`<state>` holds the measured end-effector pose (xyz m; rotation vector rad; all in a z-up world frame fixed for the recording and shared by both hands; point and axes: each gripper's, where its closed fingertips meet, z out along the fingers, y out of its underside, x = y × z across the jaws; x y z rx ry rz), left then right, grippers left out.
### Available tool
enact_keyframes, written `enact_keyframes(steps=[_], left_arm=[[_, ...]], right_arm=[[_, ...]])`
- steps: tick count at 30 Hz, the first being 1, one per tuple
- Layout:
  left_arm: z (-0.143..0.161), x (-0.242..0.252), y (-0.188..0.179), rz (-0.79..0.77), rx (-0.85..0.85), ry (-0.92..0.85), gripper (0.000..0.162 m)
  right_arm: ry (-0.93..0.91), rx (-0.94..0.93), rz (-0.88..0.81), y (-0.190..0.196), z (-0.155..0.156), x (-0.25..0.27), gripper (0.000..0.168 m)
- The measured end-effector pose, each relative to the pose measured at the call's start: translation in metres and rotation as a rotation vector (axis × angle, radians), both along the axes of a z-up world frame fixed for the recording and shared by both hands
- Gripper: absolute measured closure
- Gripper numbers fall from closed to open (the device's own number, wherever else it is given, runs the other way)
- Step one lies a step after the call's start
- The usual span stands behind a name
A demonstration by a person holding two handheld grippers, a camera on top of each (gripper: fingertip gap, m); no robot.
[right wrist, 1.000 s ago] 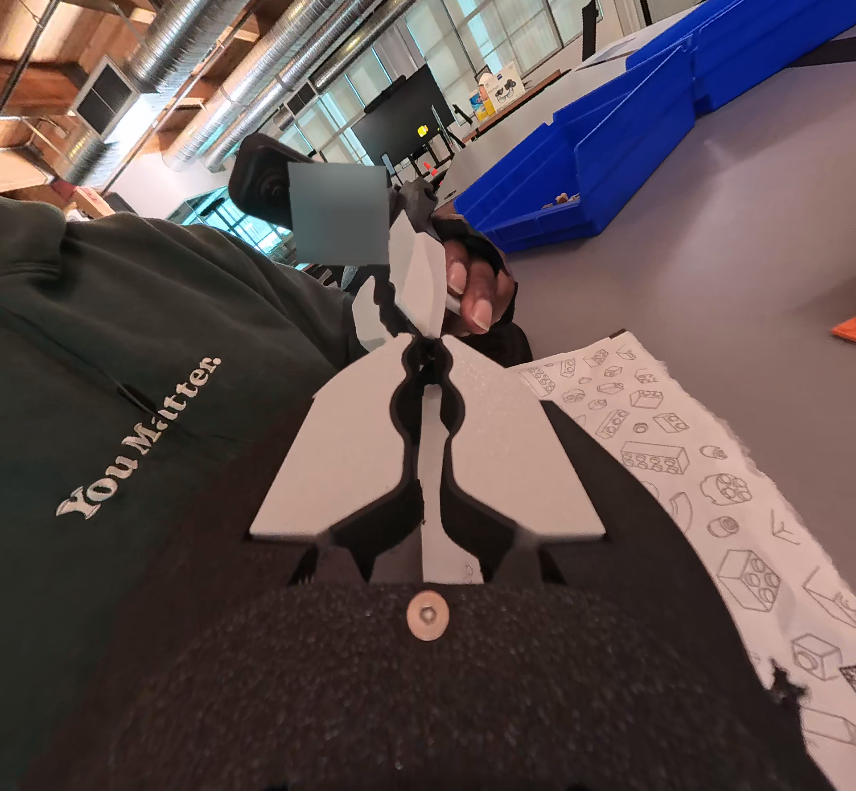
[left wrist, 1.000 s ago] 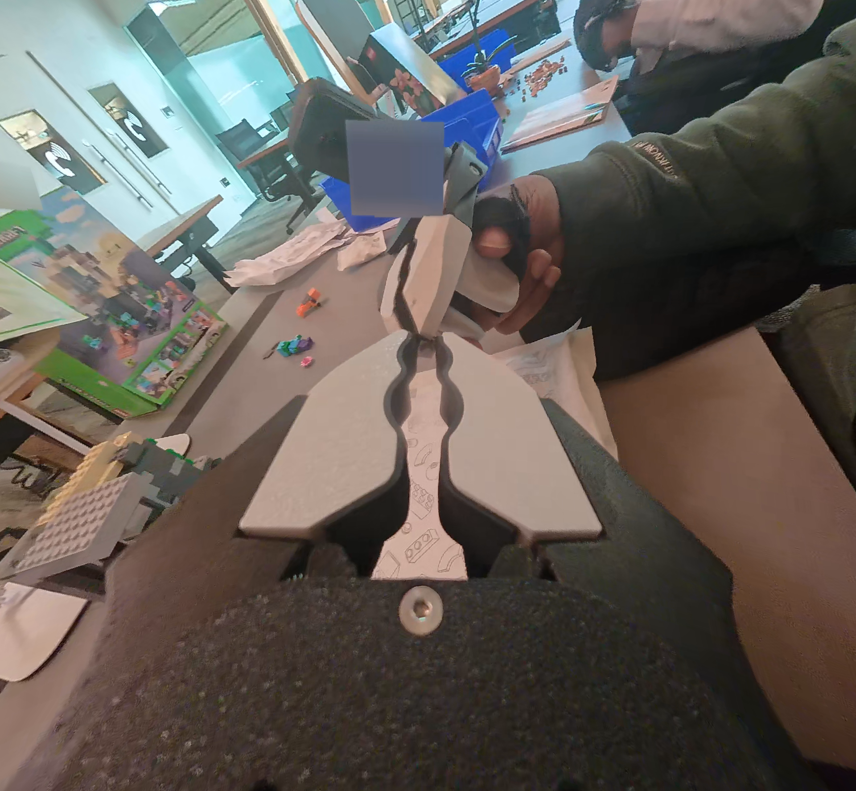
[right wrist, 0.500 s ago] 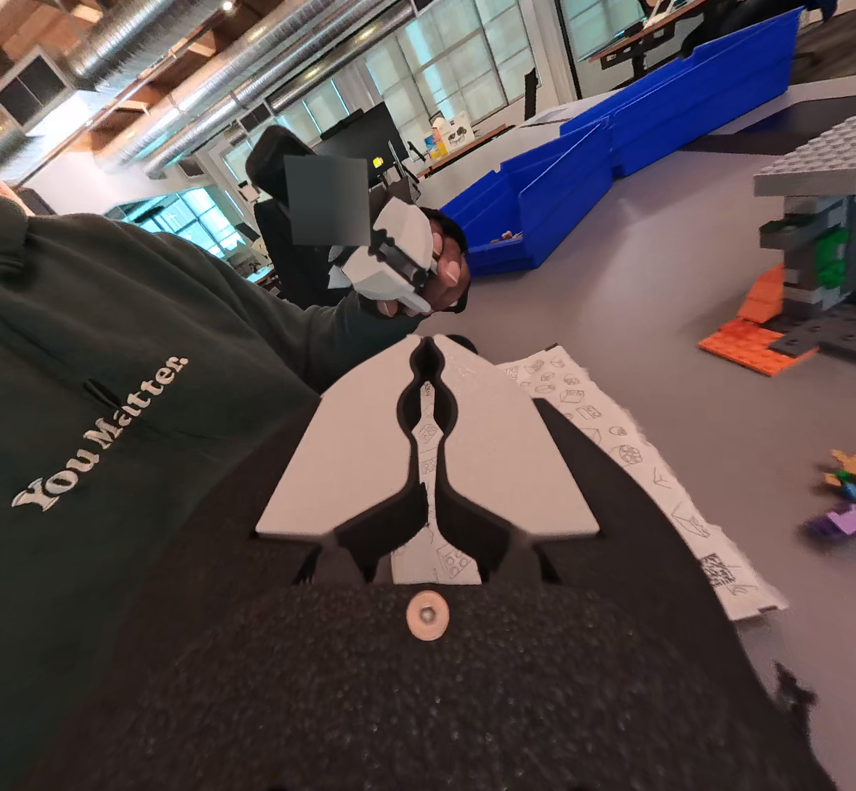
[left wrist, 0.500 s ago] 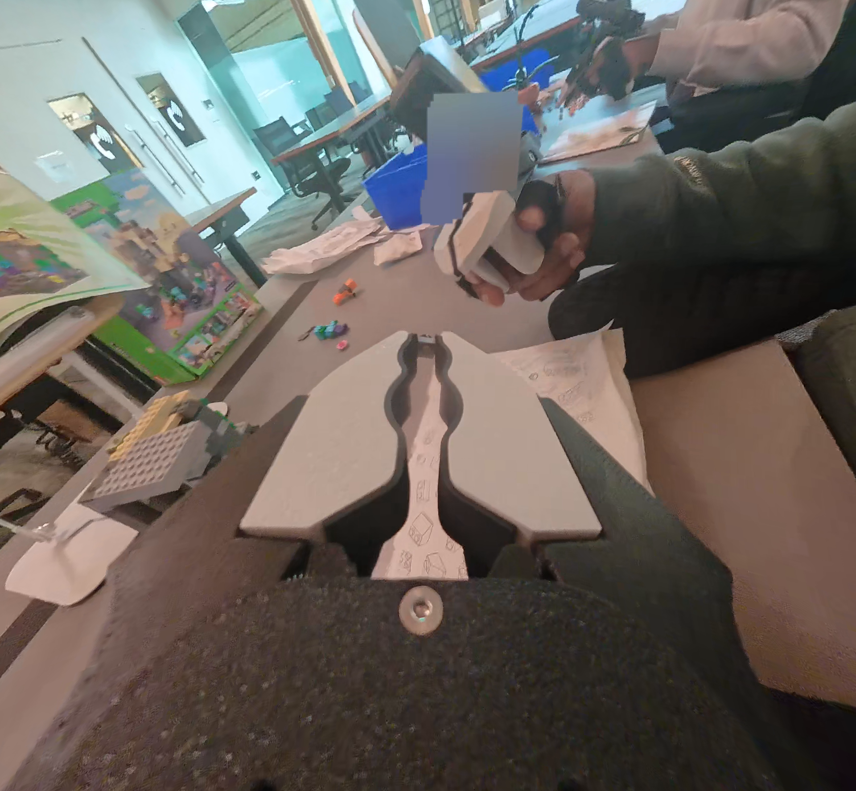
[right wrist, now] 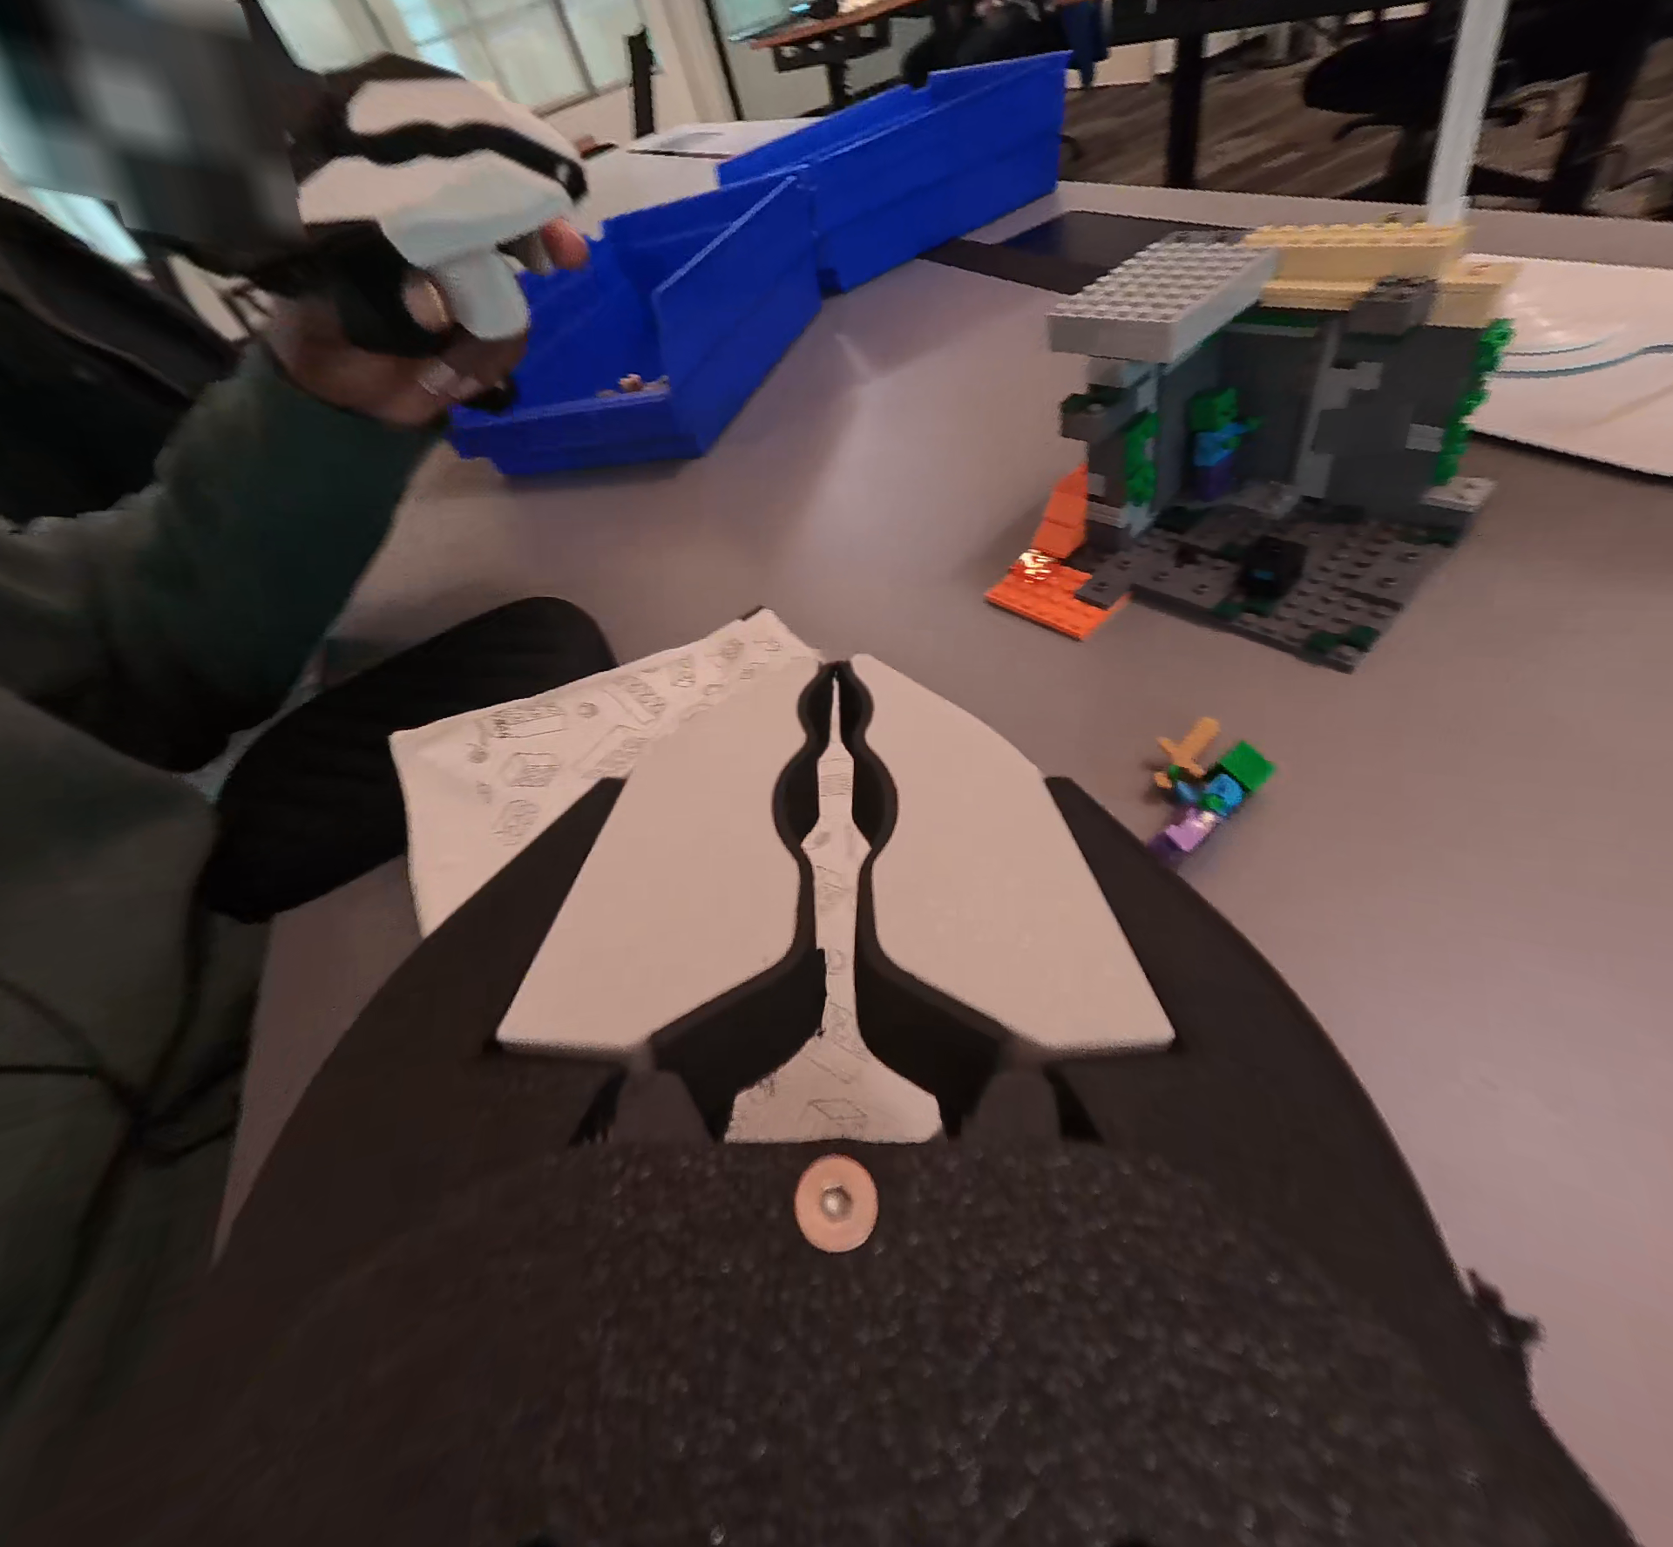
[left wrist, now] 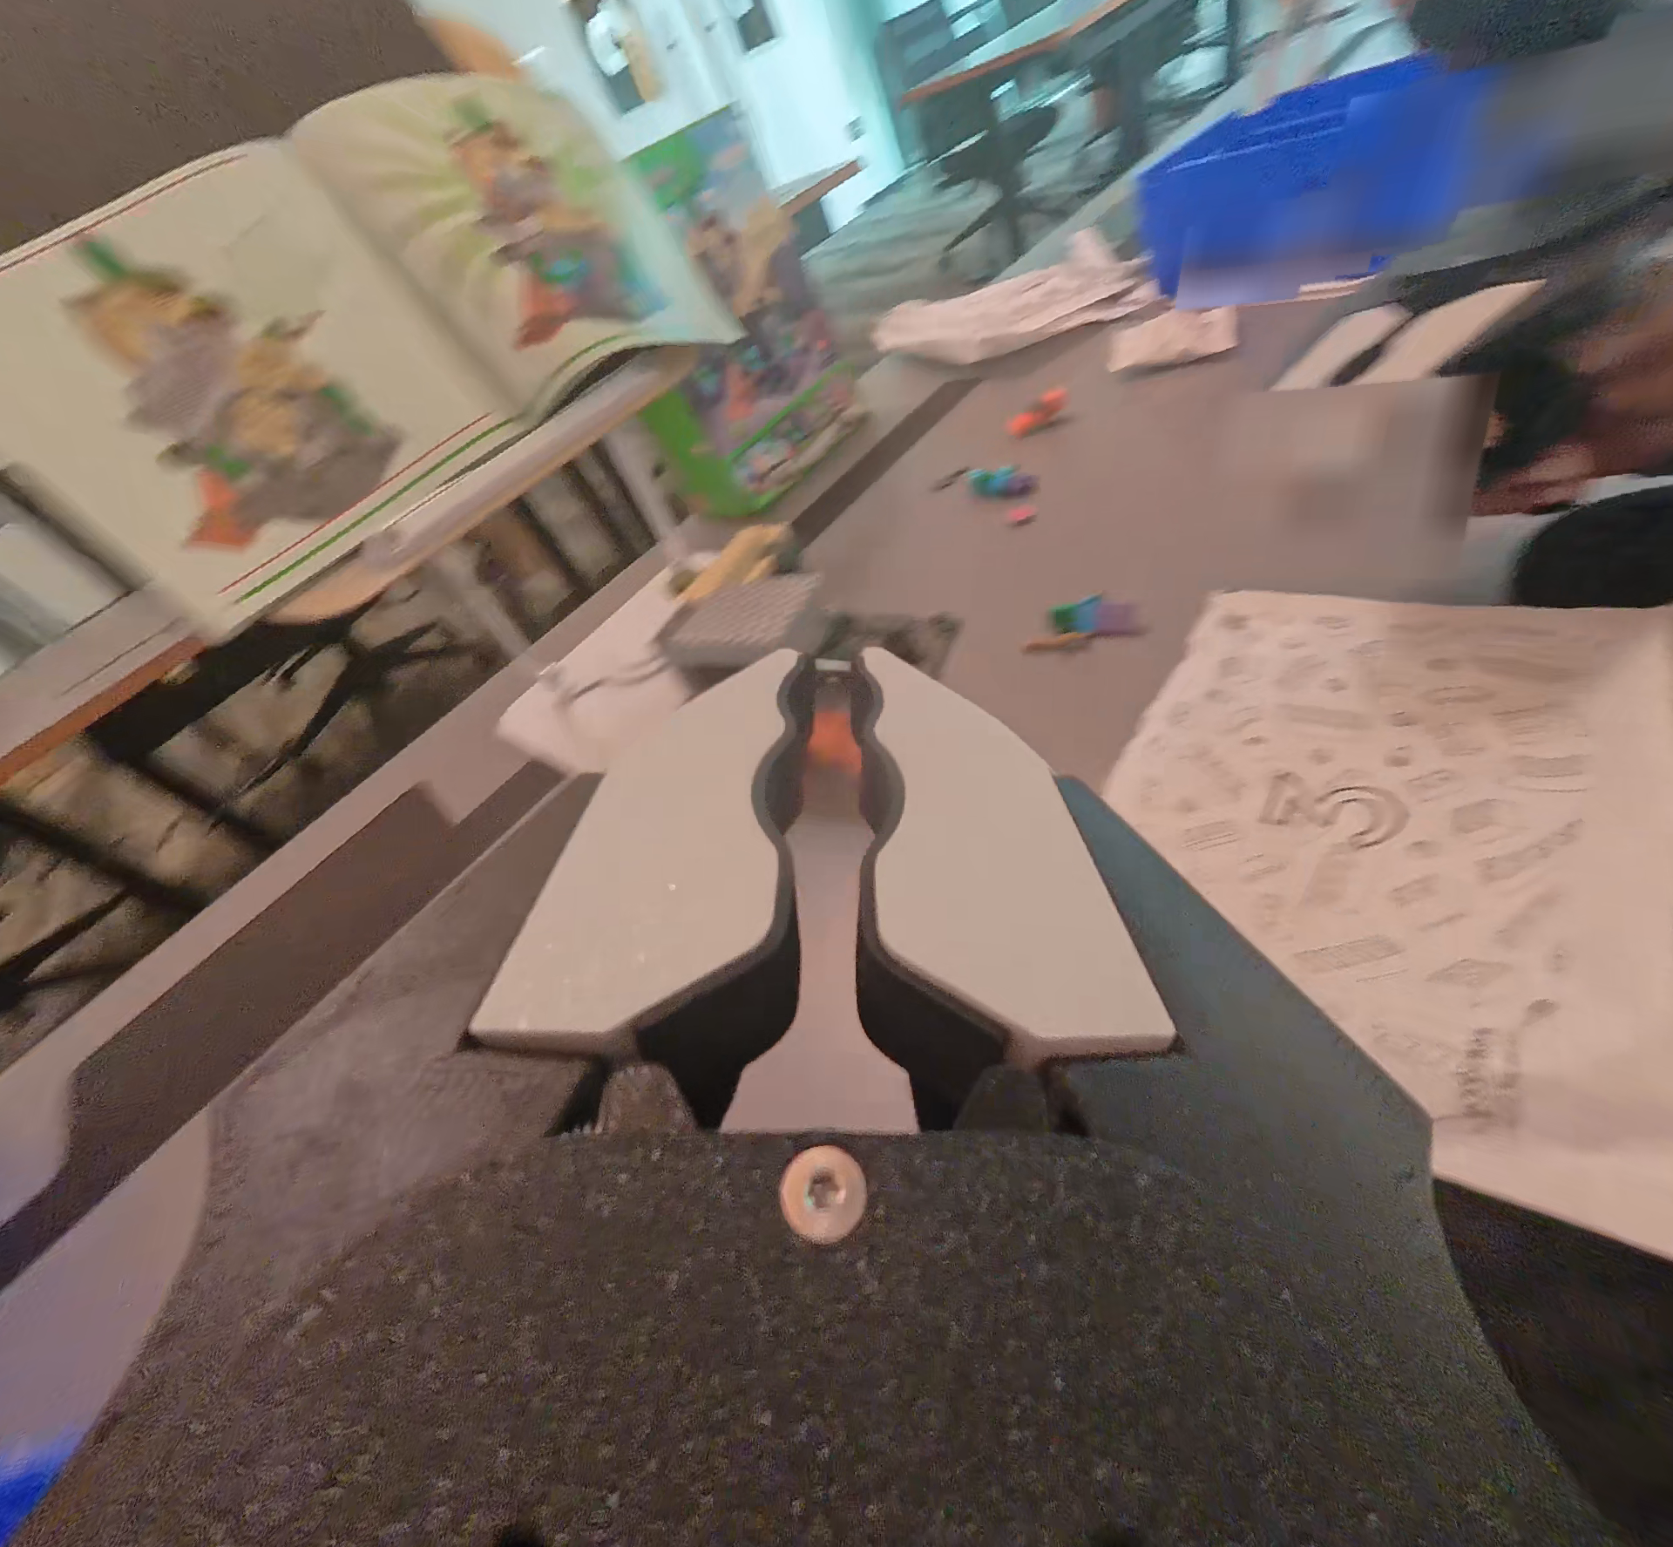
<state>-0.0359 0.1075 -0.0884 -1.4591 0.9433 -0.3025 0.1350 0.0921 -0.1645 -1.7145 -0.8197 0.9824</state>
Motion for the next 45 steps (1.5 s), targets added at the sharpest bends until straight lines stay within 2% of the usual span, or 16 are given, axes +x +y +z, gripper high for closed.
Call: enact_keyframes(steps=[5, 11, 18, 26, 36, 41, 43, 45], left_arm=[[-0.003, -0.099, 0.028, 0.335, -0.118, 0.024, 0.154], [-0.032, -0.207, 0.042, 0.675, -0.285, 0.116, 0.155], [-0.070, -0.264, 0.041, 0.848, -0.444, 0.135, 0.155], [-0.104, -0.270, 0.044, 0.834, -0.540, 0.161, 0.154], [-0.116, -0.252, 0.039, 0.745, -0.546, 0.167, 0.126], [-0.121, -0.229, 0.034, 0.634, -0.584, 0.142, 0.111], [-0.121, -0.221, 0.033, 0.608, -0.573, 0.143, 0.113], [-0.121, -0.210, 0.030, 0.566, -0.578, 0.152, 0.108]], right_arm=[[-0.072, -0.009, -0.240, 0.030, -0.010, 0.031, 0.168], [-0.115, -0.036, -0.382, 0.044, -0.018, 0.062, 0.168], [-0.128, -0.033, -0.422, 0.045, -0.021, 0.074, 0.168], [-0.152, -0.040, -0.407, 0.044, -0.027, 0.070, 0.168], [-0.183, -0.065, -0.381, 0.043, -0.038, 0.064, 0.168], [-0.194, -0.072, -0.367, 0.042, -0.041, 0.061, 0.168], [-0.195, -0.074, -0.361, 0.042, -0.041, 0.060, 0.168], [-0.194, -0.073, -0.358, 0.041, -0.041, 0.060, 0.168]])
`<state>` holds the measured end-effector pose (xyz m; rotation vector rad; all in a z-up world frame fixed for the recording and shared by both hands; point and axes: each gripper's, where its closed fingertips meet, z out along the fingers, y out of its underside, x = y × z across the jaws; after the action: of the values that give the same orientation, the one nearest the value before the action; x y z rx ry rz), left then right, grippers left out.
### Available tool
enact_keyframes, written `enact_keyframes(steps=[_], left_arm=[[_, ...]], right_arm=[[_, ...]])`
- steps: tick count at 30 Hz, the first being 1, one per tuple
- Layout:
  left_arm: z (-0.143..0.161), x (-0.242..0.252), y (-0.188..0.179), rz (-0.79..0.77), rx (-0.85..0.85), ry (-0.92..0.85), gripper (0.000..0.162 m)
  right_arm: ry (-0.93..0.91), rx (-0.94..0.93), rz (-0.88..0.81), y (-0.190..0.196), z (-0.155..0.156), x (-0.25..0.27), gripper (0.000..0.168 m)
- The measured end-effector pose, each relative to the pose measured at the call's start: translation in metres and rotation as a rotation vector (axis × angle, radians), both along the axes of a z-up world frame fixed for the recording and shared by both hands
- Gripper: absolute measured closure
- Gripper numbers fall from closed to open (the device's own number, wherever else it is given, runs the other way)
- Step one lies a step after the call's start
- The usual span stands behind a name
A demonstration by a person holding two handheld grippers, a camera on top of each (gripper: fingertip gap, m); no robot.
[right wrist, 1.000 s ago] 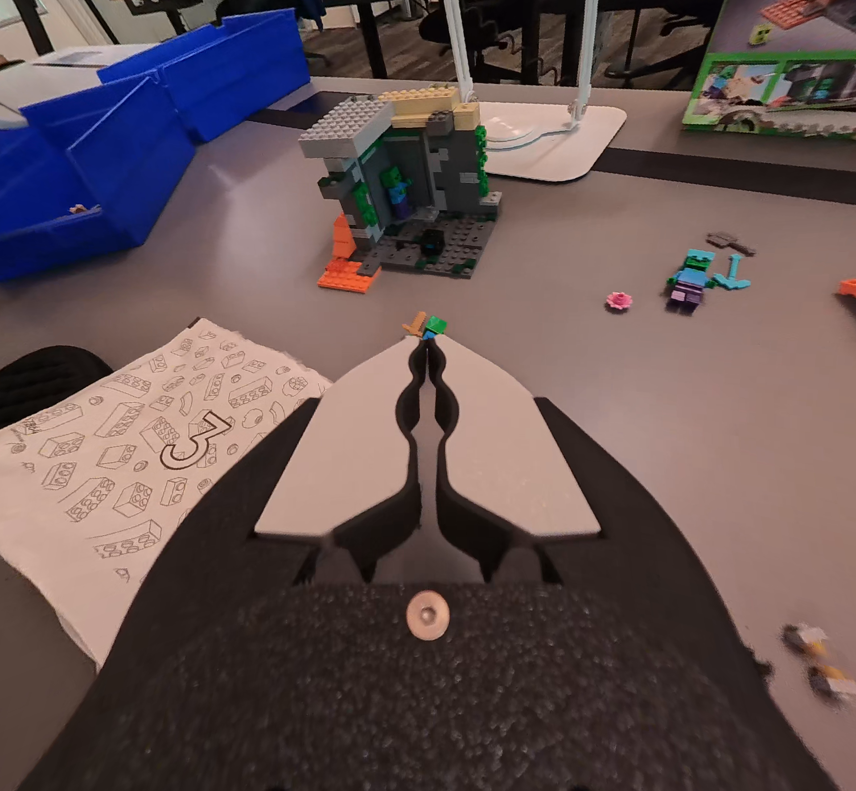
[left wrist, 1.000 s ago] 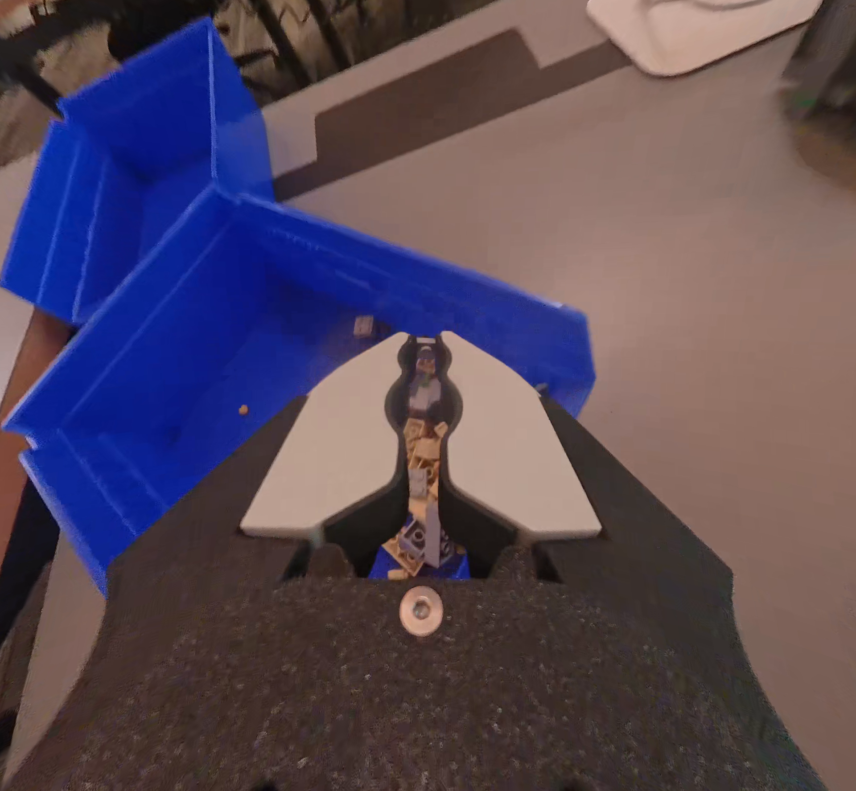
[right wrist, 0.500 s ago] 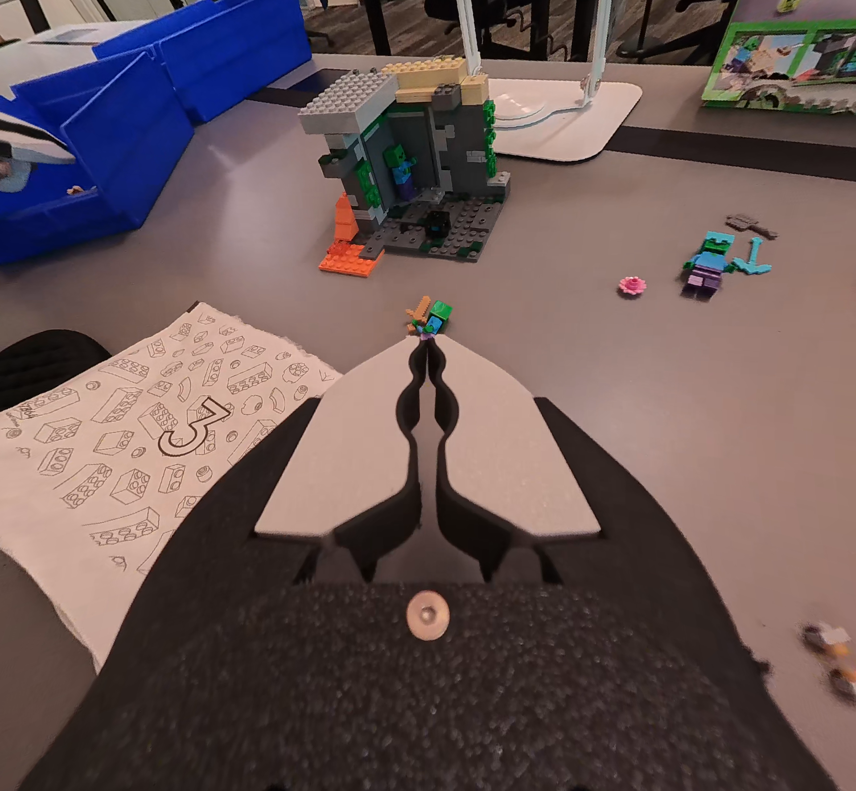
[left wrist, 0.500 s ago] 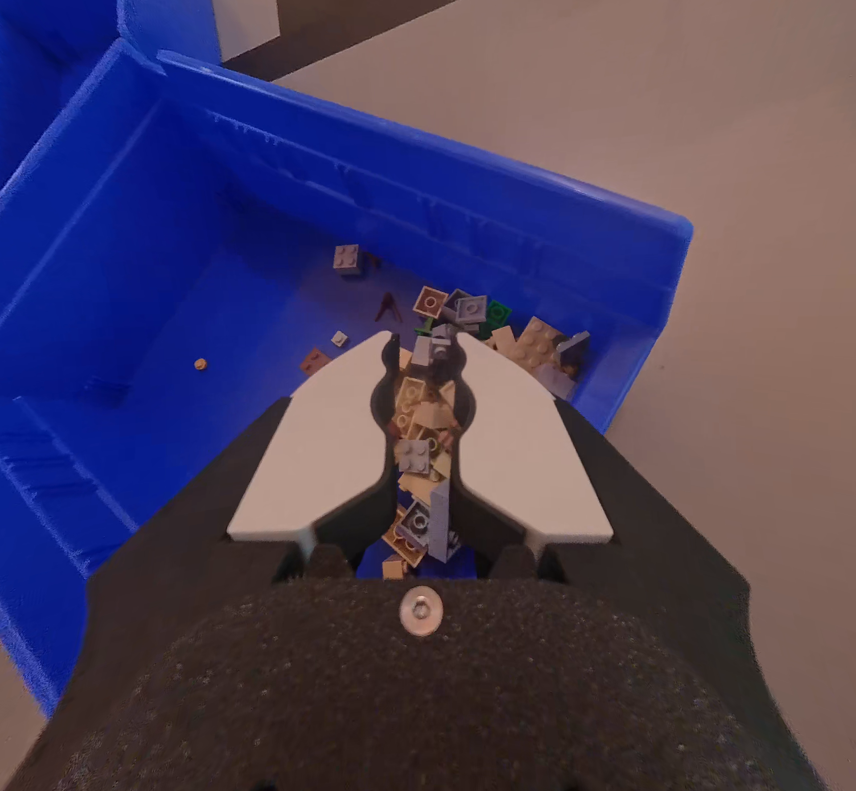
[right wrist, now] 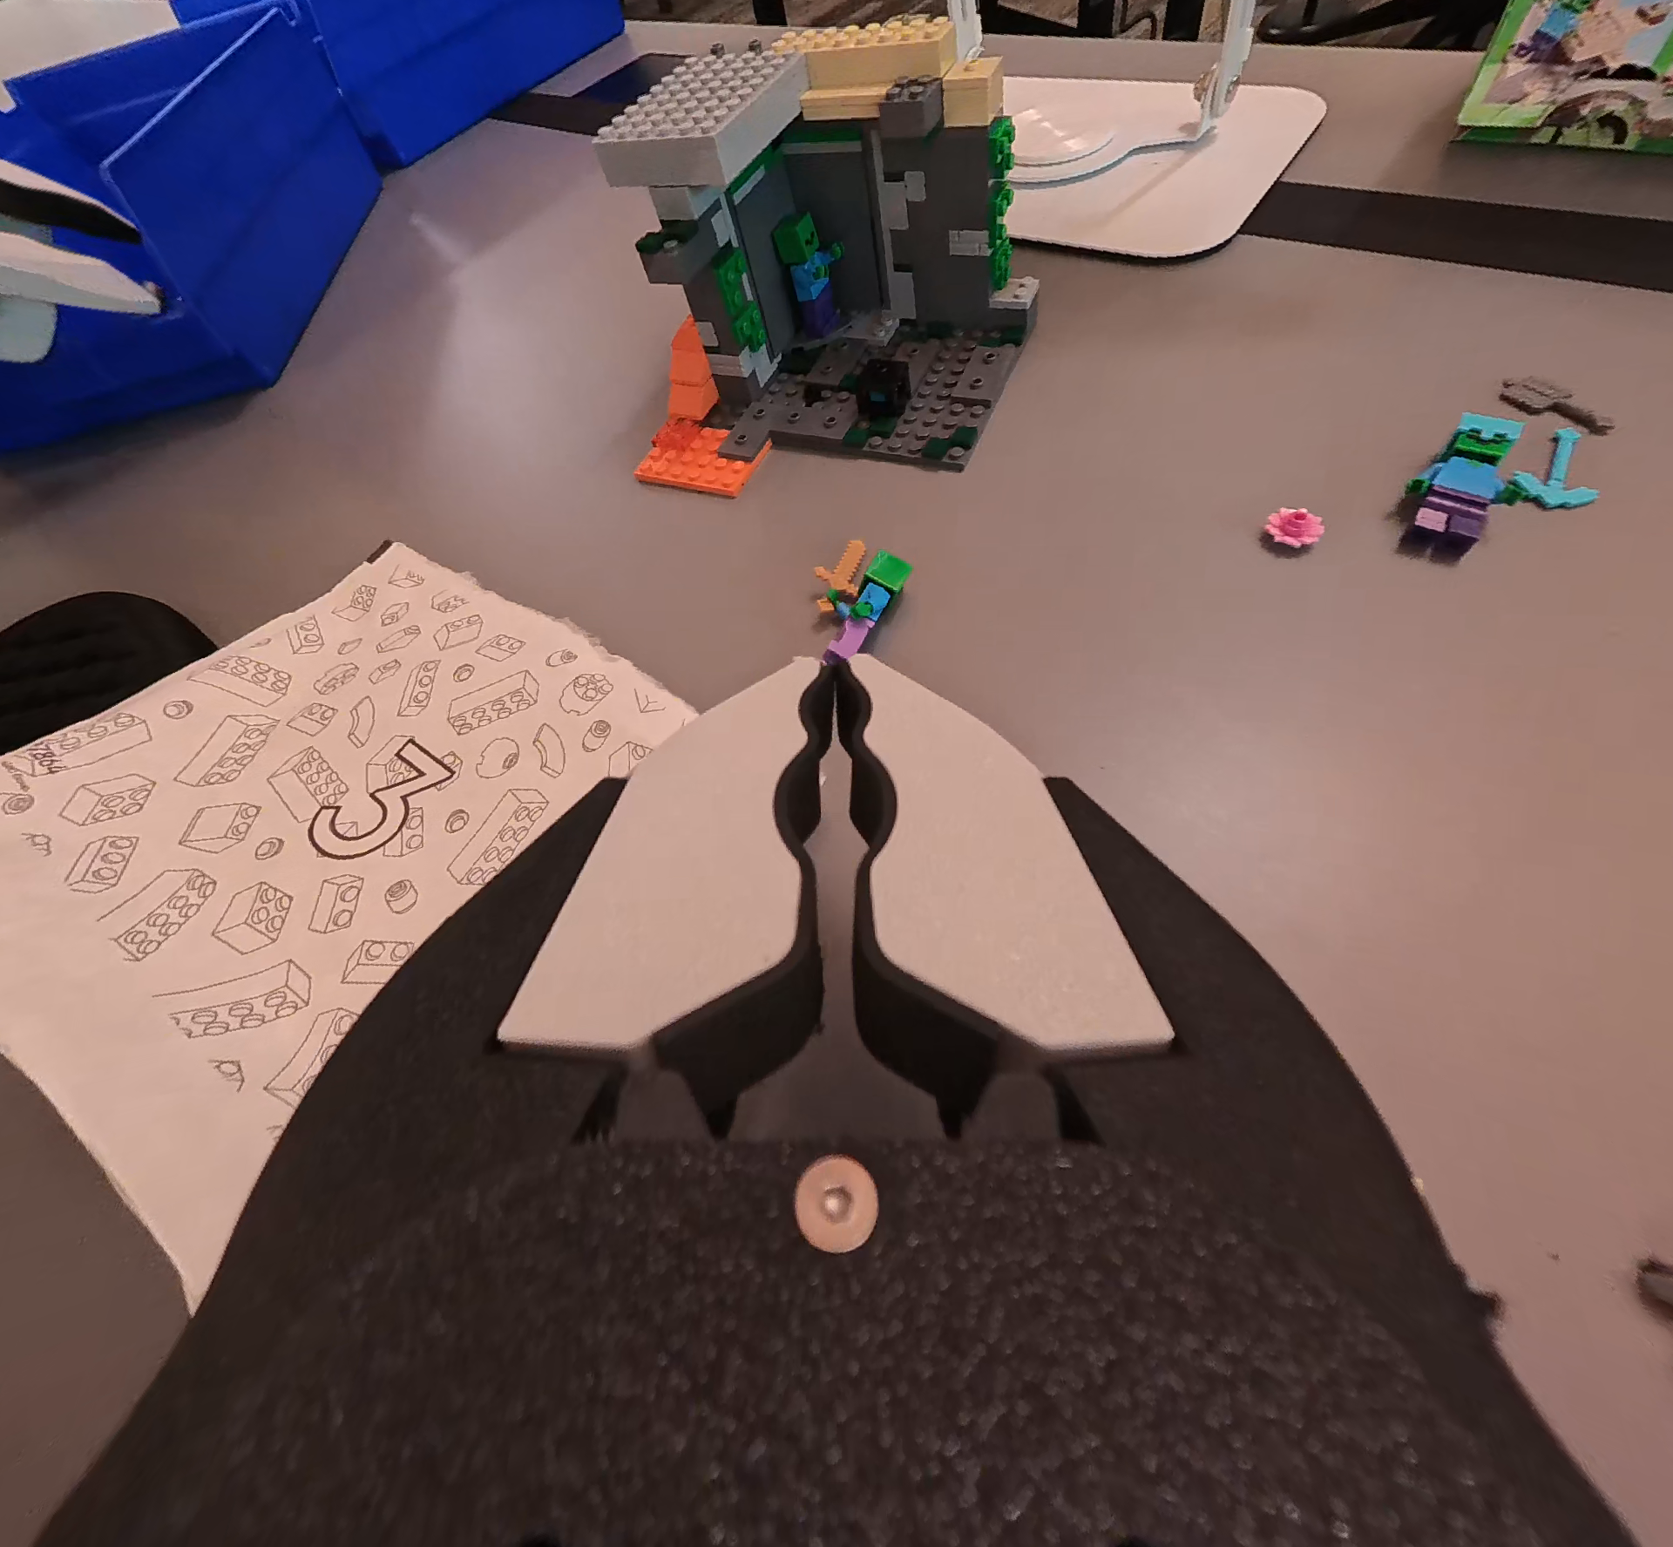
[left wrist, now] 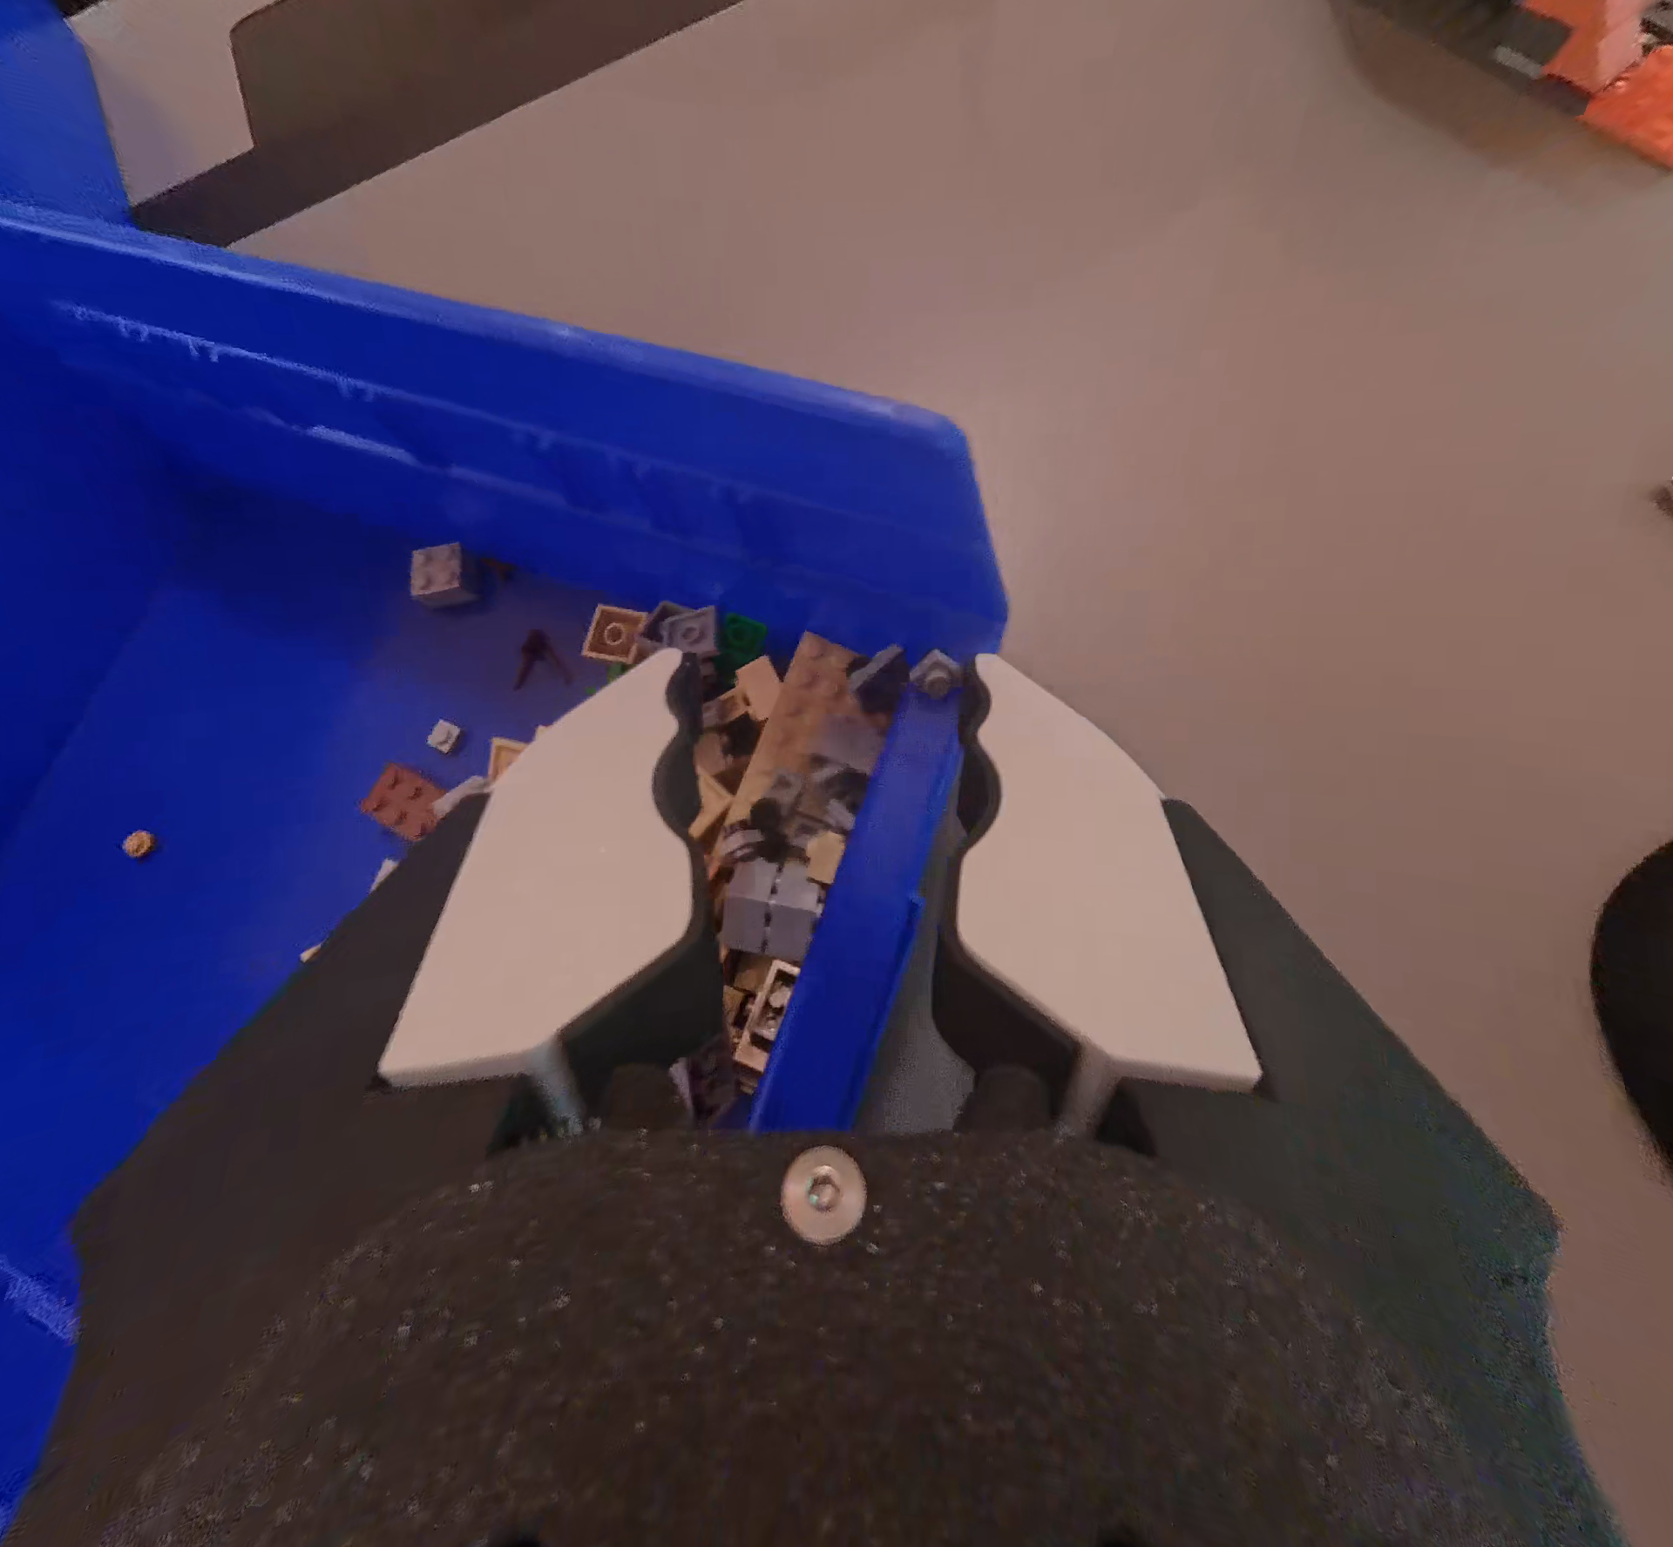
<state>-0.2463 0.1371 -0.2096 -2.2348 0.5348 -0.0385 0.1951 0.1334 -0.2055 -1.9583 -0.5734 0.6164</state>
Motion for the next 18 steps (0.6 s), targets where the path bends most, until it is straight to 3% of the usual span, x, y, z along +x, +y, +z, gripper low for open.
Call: enact_keyframes(steps=[14, 18], left_arm=[[0.009, 0.043, -0.007, -0.138, 0.054, -0.001, 0.105], [0.011, 0.044, -0.005, -0.126, 0.084, 0.028, 0.113]], right_arm=[[0.003, -0.001, 0.011, -0.001, 0.001, -0.002, 0.168], [0.005, 0.001, 0.009, -0.002, 0.001, -0.001, 0.168]])
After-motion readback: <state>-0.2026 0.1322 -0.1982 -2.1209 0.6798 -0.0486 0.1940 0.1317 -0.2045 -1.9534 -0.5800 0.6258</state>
